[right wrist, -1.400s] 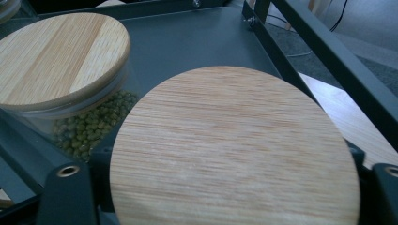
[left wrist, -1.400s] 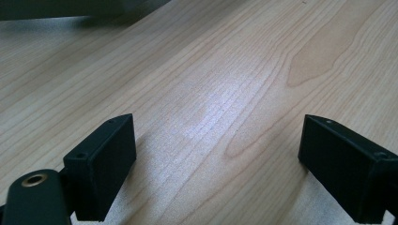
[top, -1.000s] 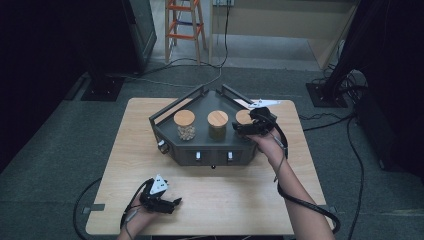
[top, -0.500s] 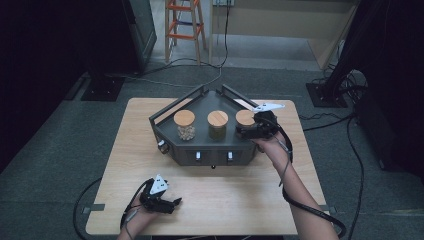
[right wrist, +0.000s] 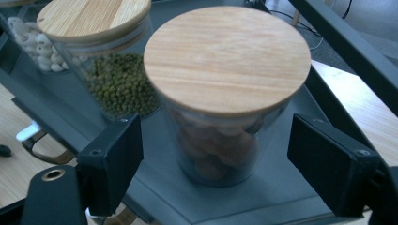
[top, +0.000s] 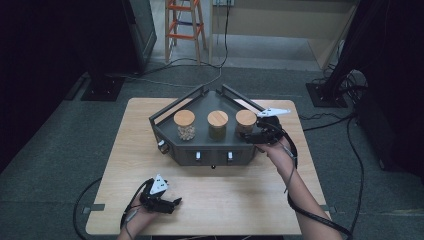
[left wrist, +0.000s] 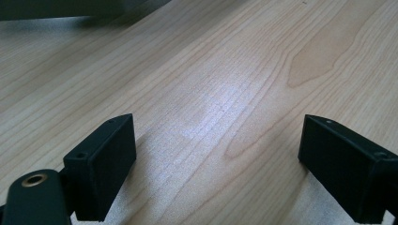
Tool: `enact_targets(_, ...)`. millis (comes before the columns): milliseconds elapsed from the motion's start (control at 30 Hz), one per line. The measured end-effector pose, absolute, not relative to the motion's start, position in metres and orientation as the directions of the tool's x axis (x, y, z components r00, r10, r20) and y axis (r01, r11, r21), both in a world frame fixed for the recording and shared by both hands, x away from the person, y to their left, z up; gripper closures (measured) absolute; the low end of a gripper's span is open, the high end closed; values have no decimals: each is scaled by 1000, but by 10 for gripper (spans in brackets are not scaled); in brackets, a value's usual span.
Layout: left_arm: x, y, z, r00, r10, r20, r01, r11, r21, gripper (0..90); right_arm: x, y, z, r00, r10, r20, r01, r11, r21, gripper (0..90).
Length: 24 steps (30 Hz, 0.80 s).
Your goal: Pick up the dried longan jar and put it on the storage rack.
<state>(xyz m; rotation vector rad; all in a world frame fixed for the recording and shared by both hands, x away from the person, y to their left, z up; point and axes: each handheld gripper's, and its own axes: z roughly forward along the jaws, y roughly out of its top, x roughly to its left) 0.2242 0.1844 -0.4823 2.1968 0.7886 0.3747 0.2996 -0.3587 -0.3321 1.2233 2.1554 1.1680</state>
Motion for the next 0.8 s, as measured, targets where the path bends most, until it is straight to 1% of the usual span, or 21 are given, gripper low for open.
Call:
enact_targets(467,224,184,-482,767,642,19,420,-523,742,115,290,-360,-332,-554,831,60,516,285,808,185)
enact_targets(600,224,184,-482,766,642,18,420,-522,742,115,286,-358,-333,-556,830,45,513,301,804,185)
enact_targets(800,224,184,-482,766,642,20,419,-523,742,115,284,-361,-334,-563,825,56,516,297,803,185)
